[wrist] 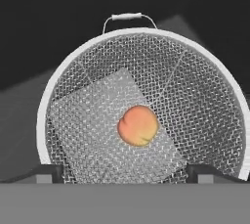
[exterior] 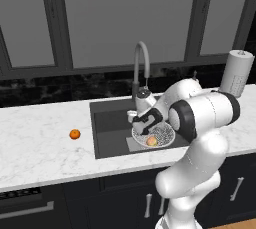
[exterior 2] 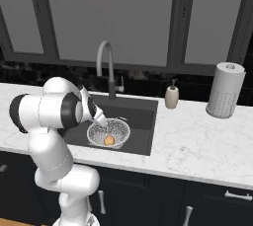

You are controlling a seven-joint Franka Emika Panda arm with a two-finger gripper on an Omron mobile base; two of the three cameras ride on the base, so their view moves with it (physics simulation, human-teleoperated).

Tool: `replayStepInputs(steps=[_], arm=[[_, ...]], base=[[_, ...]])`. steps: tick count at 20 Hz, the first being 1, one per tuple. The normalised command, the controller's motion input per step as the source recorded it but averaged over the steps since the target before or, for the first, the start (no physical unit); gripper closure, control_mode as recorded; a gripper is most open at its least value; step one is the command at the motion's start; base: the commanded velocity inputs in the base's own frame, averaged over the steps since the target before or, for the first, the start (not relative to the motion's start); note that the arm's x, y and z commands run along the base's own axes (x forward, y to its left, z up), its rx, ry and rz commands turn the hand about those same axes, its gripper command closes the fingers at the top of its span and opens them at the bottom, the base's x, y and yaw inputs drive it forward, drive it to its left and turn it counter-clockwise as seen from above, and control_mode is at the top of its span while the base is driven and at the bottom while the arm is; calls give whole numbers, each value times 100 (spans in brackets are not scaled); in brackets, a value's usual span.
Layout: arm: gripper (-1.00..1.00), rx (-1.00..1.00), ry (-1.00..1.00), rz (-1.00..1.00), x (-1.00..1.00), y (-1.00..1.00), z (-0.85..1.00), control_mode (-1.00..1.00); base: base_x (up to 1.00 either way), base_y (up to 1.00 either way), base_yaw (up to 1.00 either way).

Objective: Put the colander in the sink, put the peach, tangerine in the colander, and turn on the sink faucet and pour water over the colander.

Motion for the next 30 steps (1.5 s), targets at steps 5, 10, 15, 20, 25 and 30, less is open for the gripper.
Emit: replayStepInputs(steps=[5,10,15,20,25,30], arm=[[-100,0,-2,24,-37,45,76,-100],[-100,7,-13,36,-62,33,54,-100],[-100,12,-14,37,-62,21,46,-100],[-100,12,-19,33,-64,33,40,-100],[-100,2,-10,12,-57,66,63,-100],[-100,-1,0,0,-42,69,55,-100]], base=[[0,0,0],[0,0,0],[0,0,0],[0,0,0],[0,0,0],[0,0,0]])
